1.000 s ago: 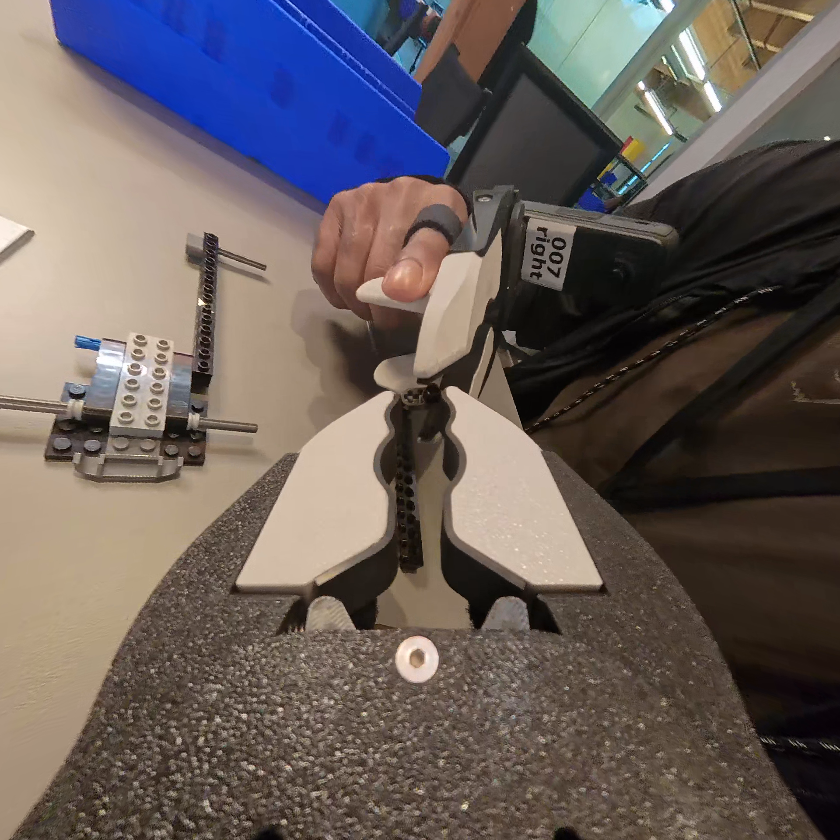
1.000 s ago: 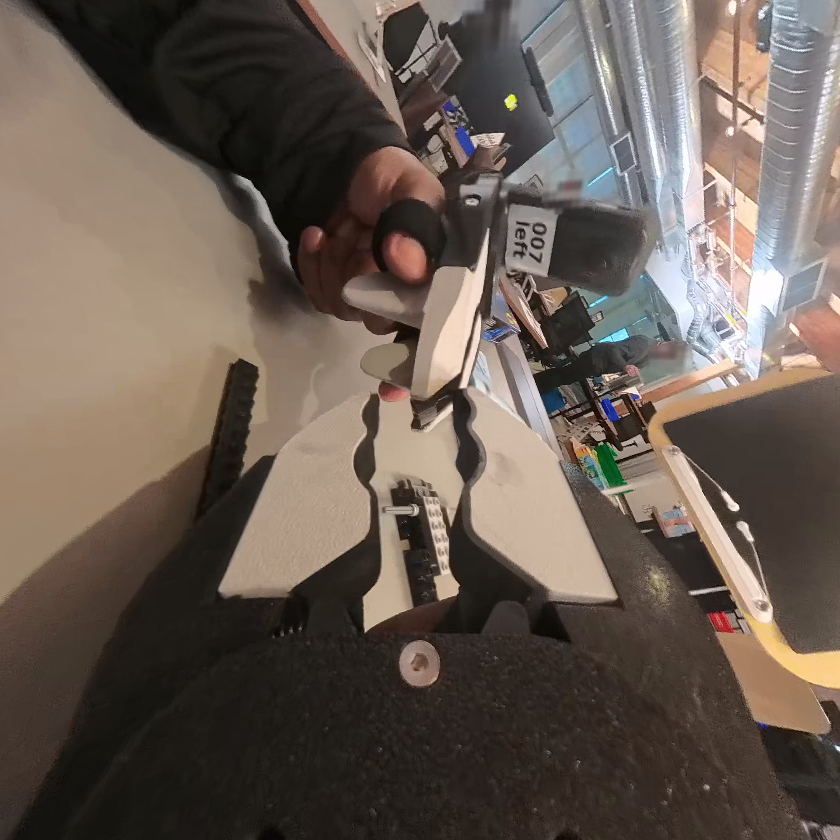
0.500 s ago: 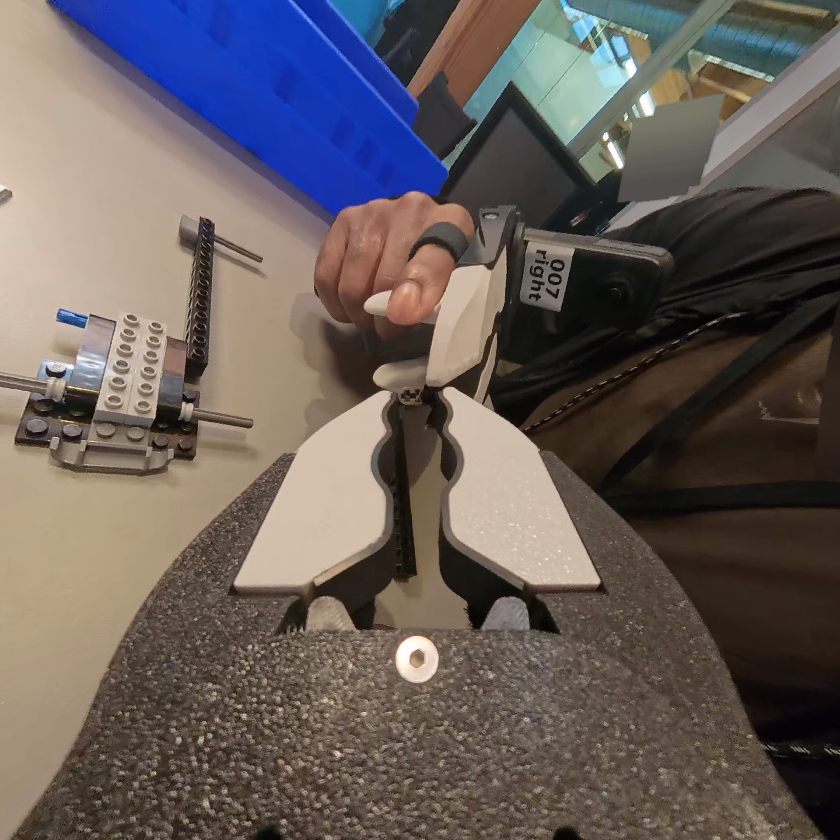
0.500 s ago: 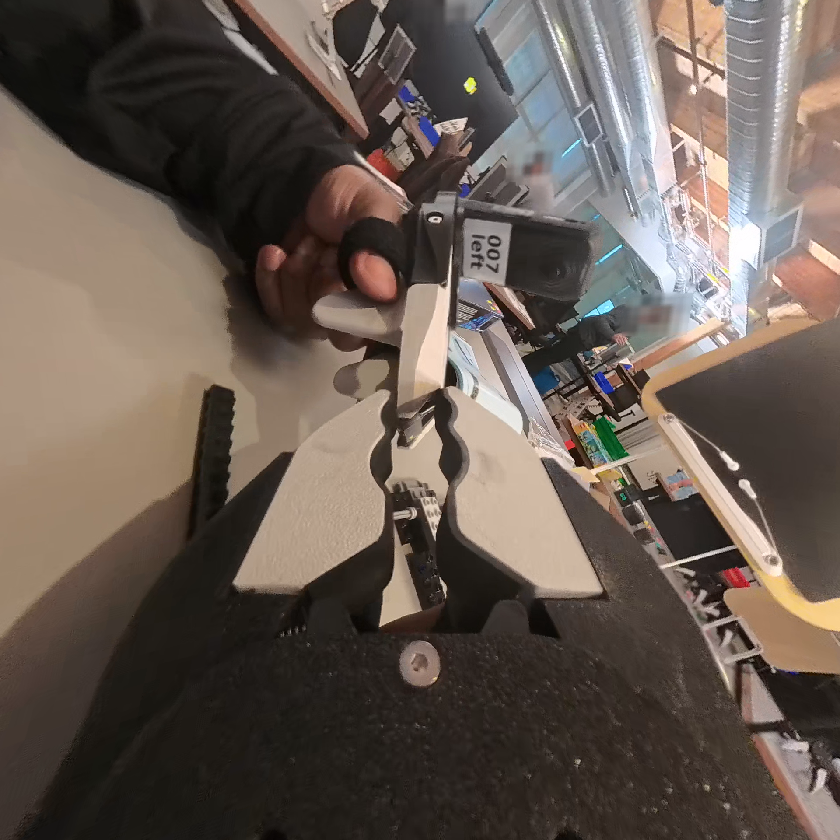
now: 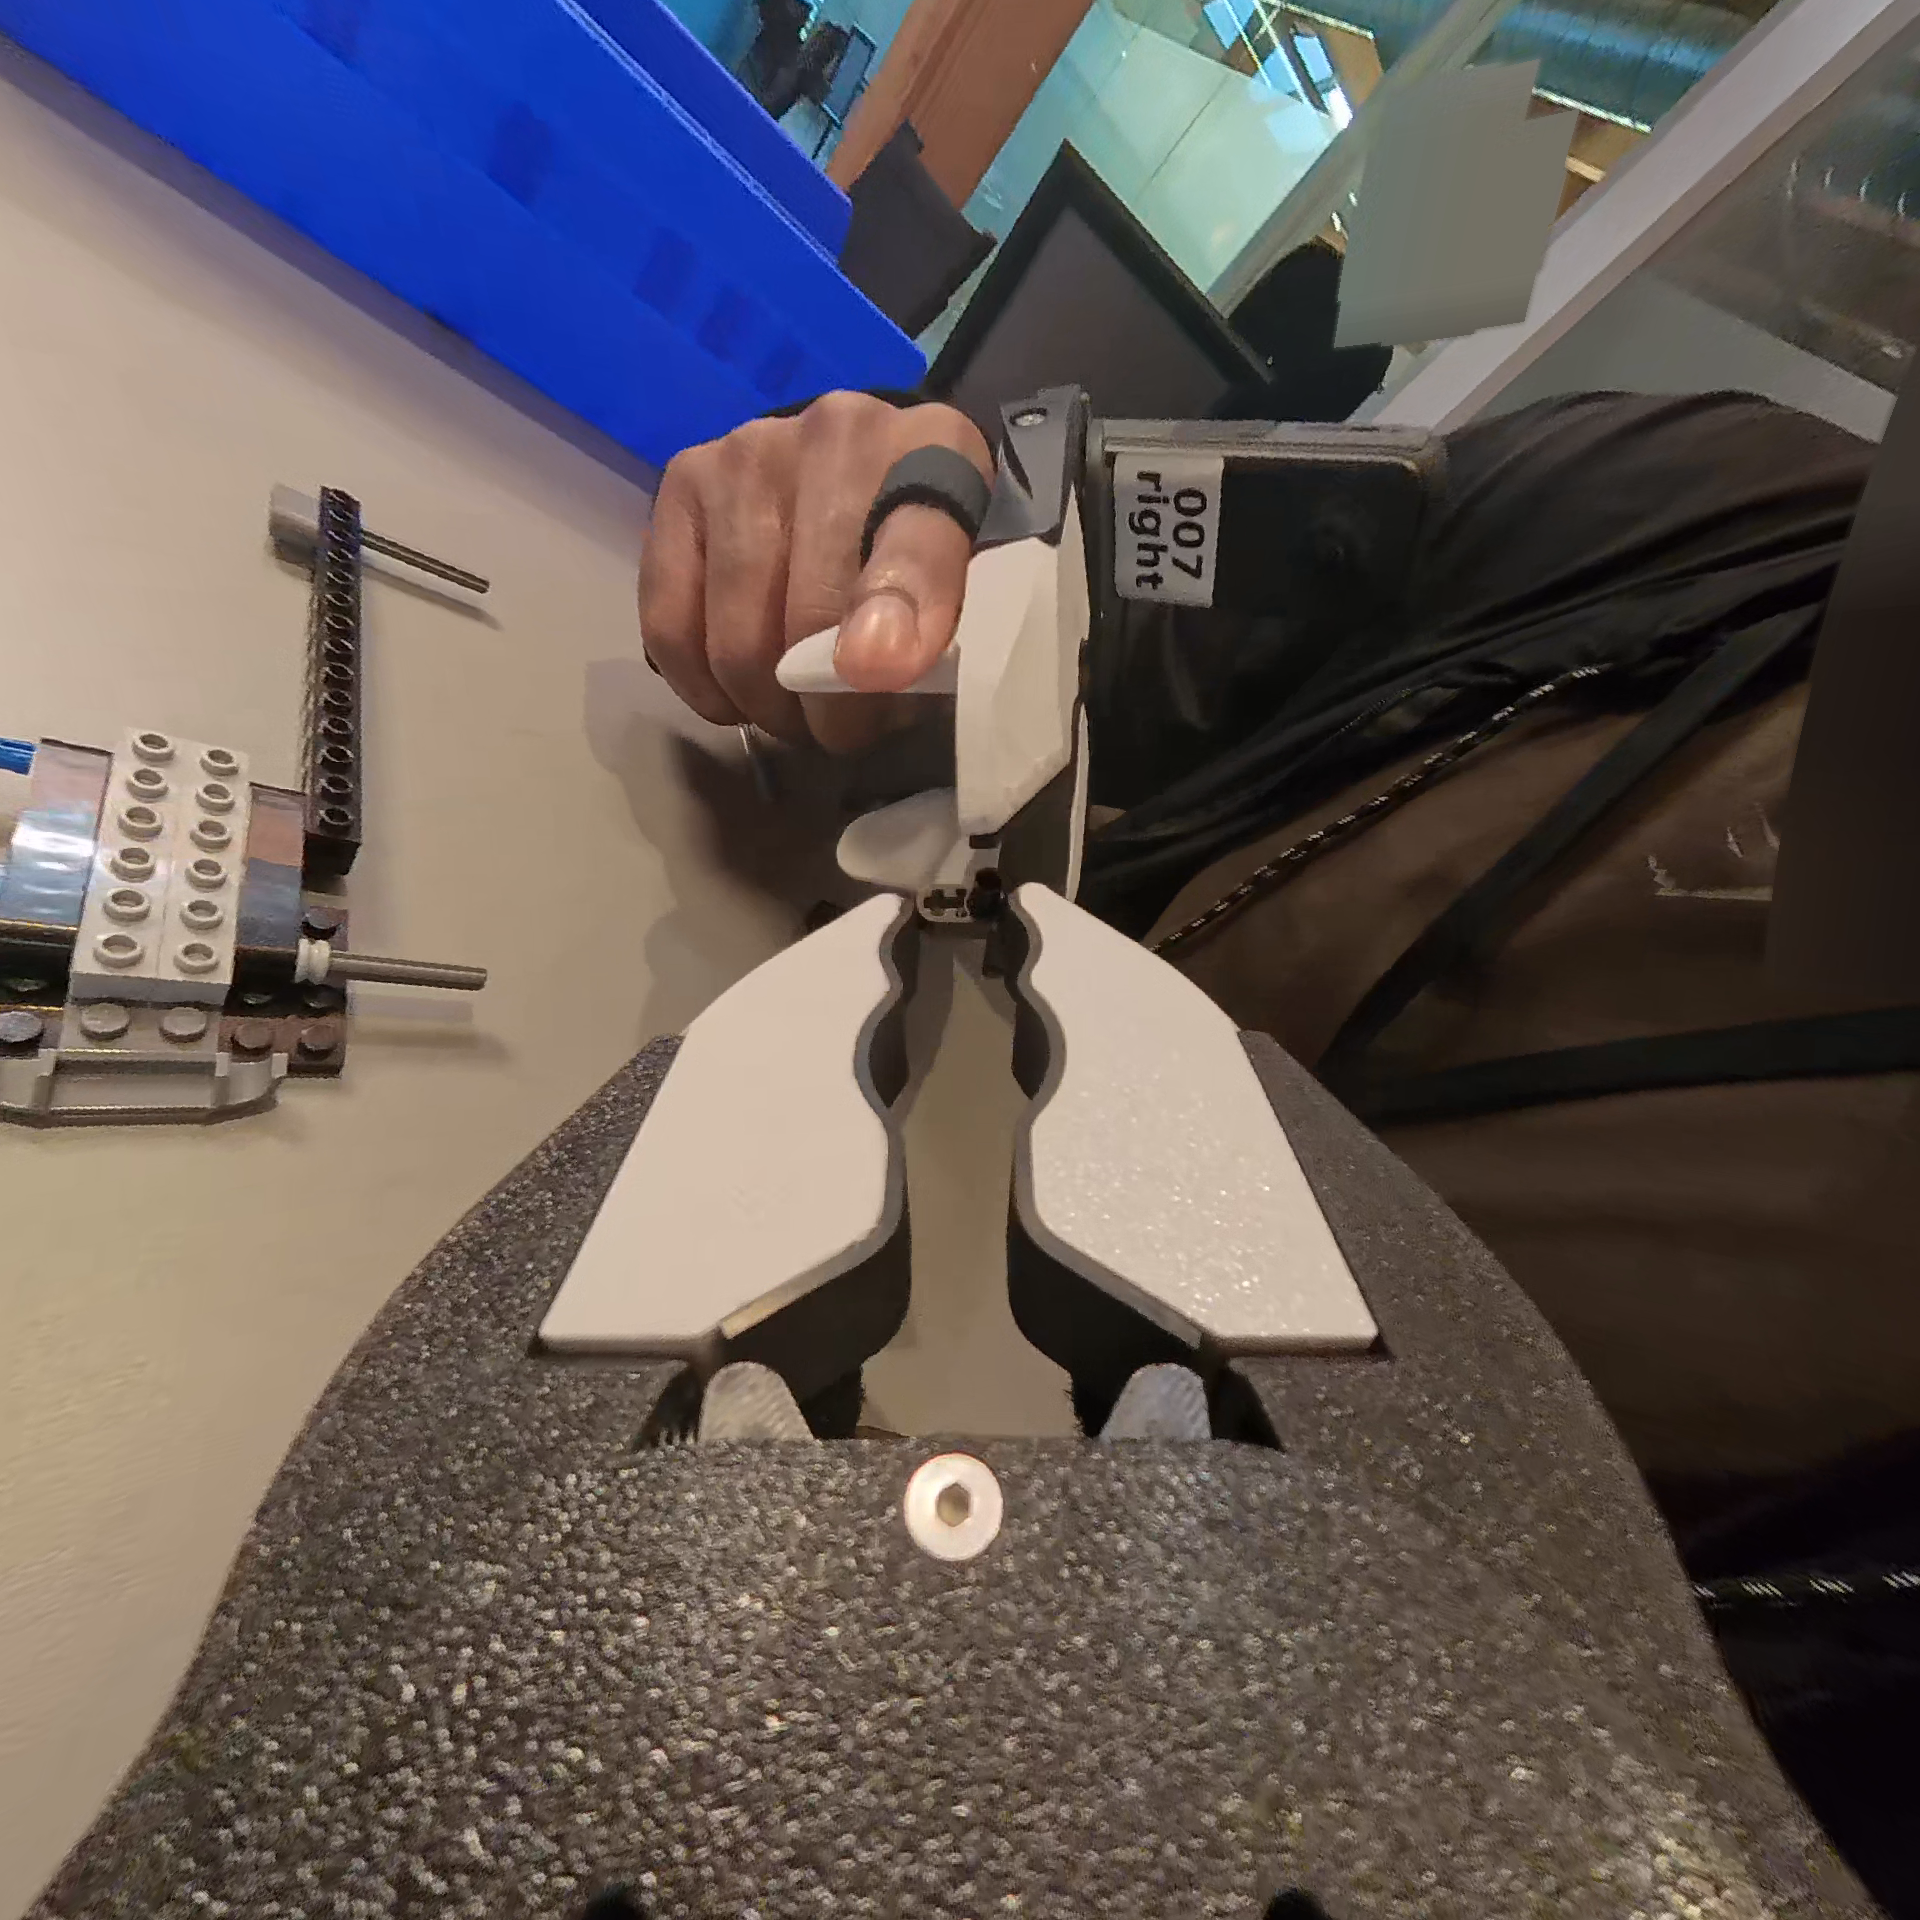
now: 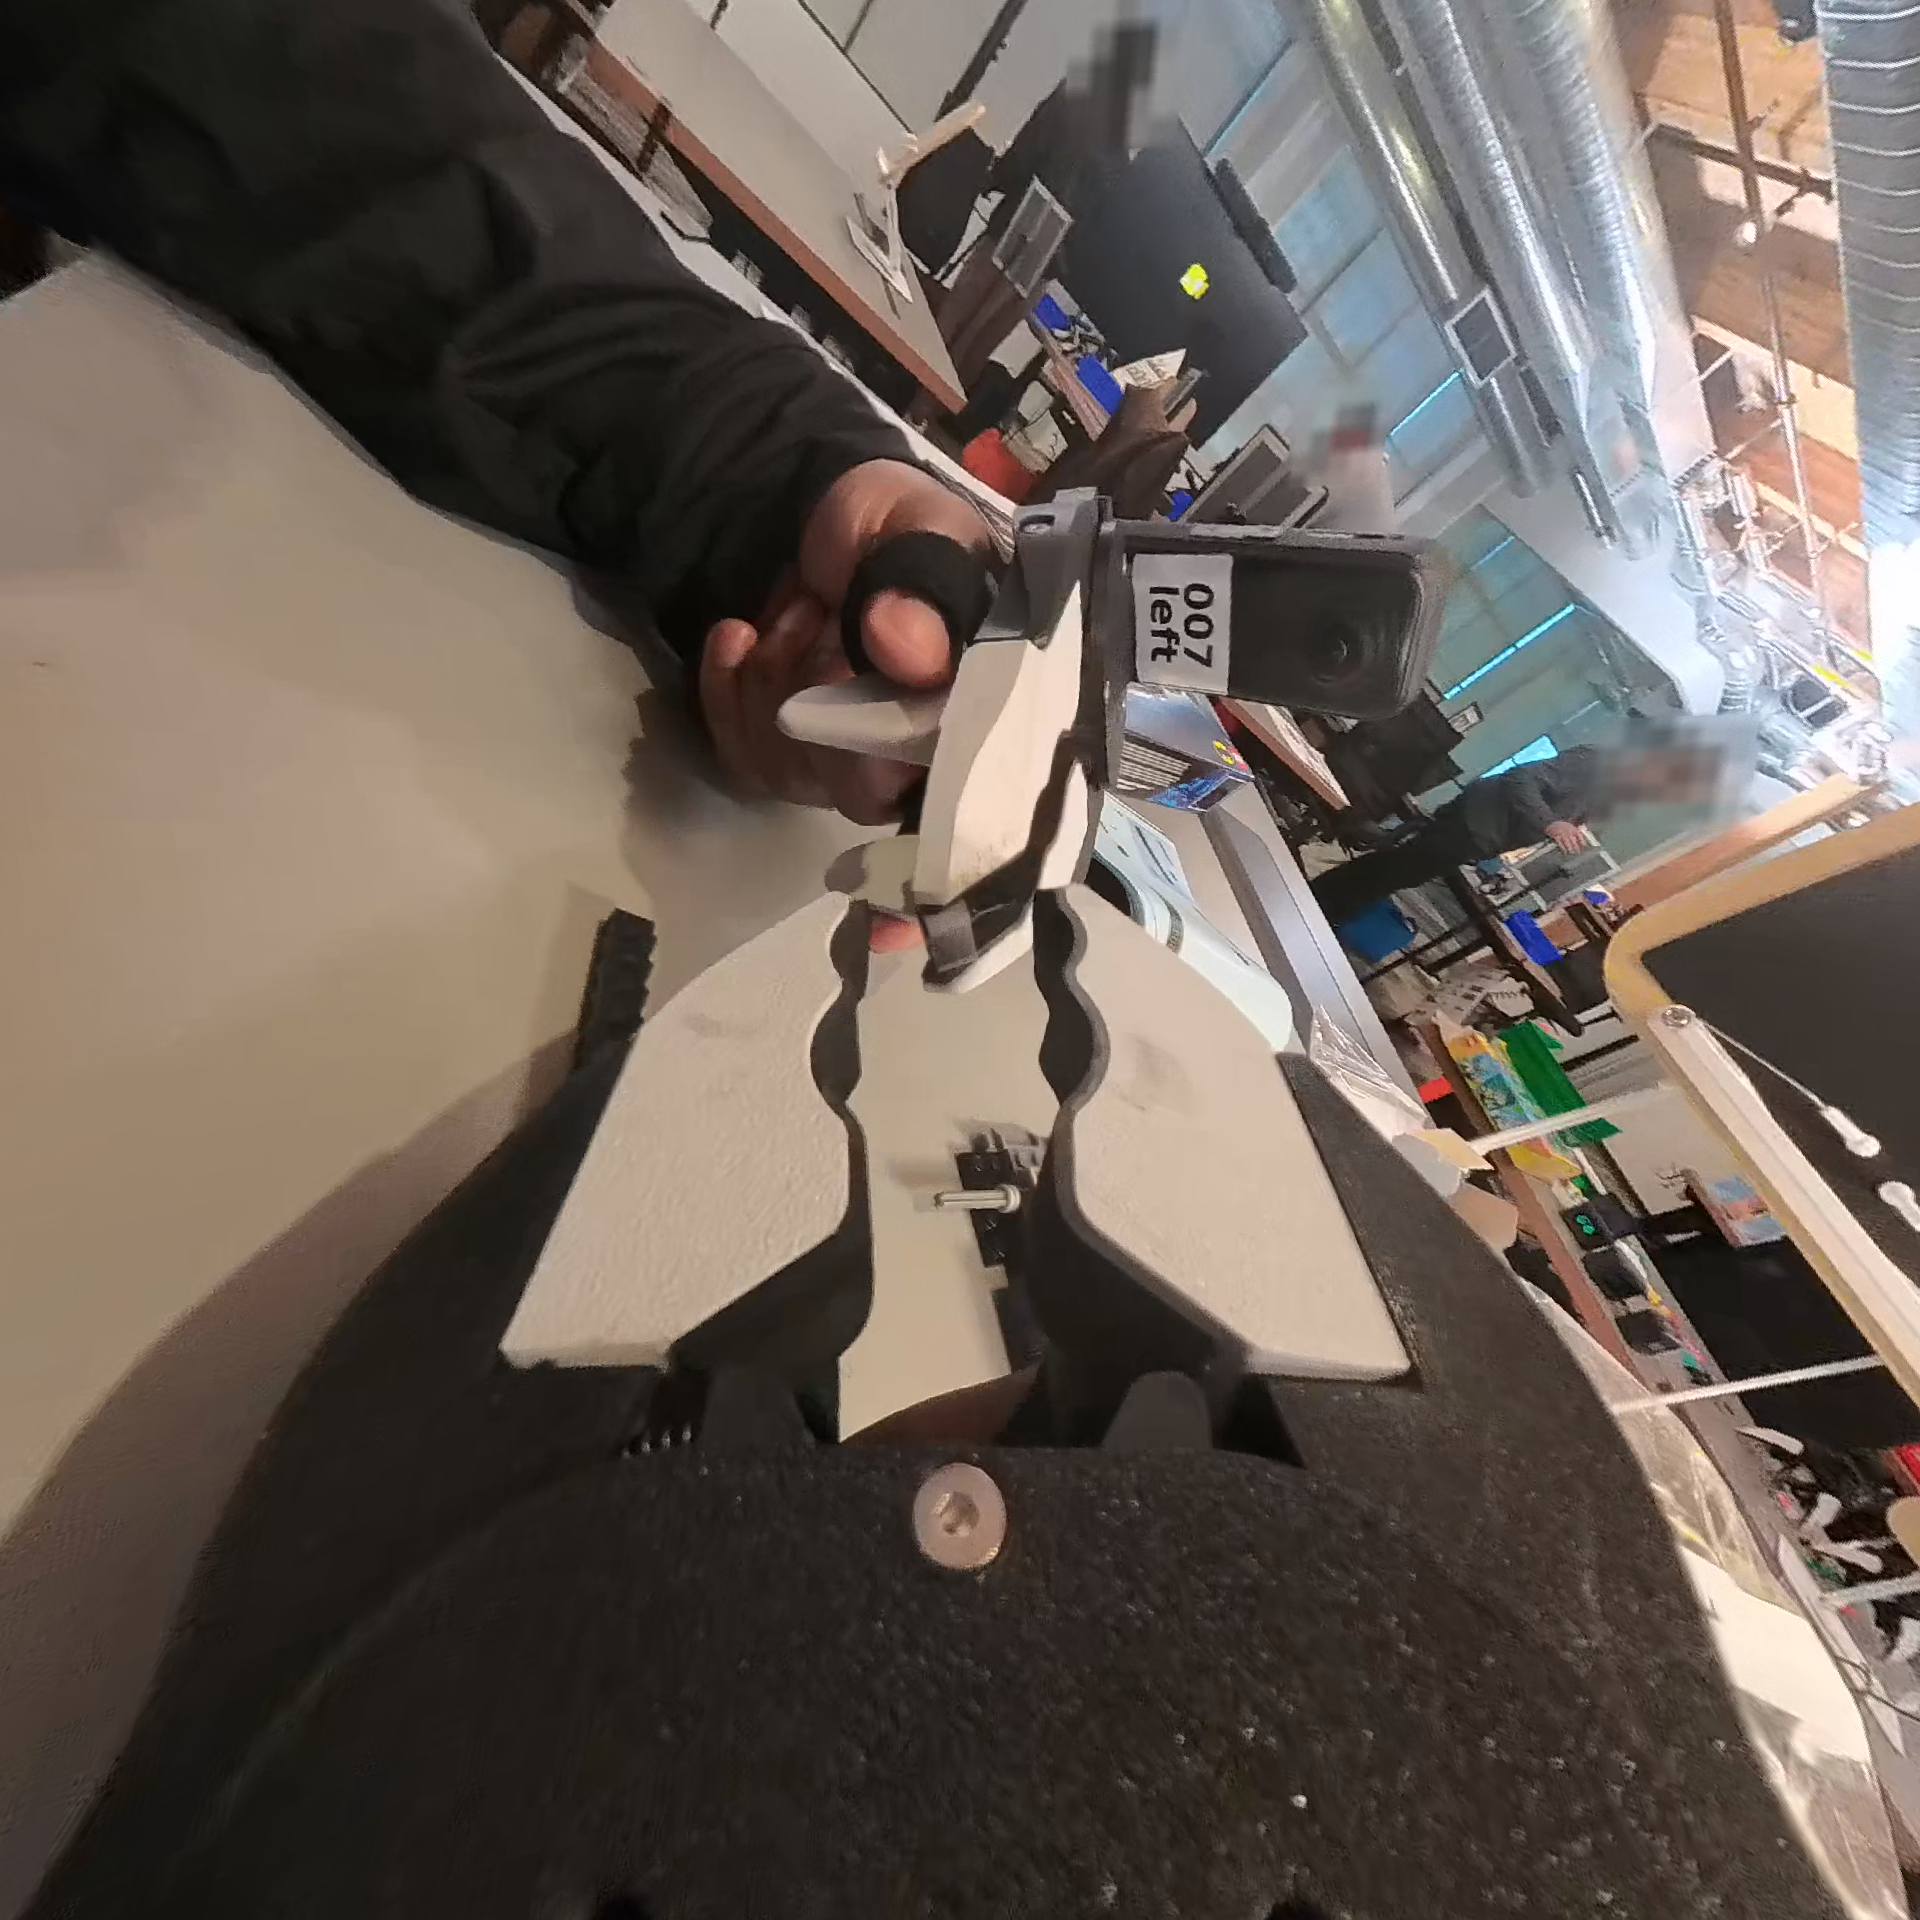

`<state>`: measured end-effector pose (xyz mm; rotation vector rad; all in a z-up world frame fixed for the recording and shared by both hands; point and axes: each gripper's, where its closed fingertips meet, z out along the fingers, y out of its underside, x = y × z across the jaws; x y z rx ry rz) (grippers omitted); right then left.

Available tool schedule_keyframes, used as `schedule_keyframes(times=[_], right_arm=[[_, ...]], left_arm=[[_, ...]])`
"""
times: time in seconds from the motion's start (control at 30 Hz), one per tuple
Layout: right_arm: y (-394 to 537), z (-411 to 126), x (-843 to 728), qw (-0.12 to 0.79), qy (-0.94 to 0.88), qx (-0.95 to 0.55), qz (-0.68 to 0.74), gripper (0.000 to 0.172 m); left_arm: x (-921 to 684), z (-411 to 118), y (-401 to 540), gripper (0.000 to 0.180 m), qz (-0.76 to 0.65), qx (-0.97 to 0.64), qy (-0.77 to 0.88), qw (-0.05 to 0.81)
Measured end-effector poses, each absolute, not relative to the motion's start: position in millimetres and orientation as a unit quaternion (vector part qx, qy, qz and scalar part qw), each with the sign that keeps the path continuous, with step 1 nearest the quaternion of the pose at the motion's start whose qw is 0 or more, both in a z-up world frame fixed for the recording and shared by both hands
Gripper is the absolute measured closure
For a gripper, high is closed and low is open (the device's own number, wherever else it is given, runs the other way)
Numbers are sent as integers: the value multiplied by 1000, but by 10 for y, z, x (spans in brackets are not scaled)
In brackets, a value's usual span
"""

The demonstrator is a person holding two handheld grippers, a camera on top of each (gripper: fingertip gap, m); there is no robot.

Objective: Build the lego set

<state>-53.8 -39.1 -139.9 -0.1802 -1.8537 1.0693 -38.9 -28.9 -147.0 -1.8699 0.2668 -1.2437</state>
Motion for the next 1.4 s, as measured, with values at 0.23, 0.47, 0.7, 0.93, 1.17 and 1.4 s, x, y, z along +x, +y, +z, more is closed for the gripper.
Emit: schedule_keyframes(times=[0.23, 0.47, 0.7, 0.93, 1.17, 1.4], right_arm=[[-436, -1520, -560, 494, -773, -54, 394, 154], [-283, -1323, -713, 544, -728, -121, 400, 154], [-231, -1217, -773, 587, -695, -155, 386, 154], [-195, -1262, -805, 598, -693, -162, 370, 153], [-99, -1324, -833, 579, -705, -188, 365, 147], [171, -1376, -890, 568, -696, -251, 361, 150]], left_arm=[[-282, -1563, -316, 165, -500, -762, 116, 395], [-458, -1401, -177, 157, -506, -733, 59, 452], [-515, -1323, -113, 150, -504, -709, 48, 491], [-501, -1331, -103, 165, -472, -718, 70, 507], [-759, -1474, -126, 165, -325, -789, 103, 511], [-975, -1766, -113, 165, -204, -842, 128, 483]])
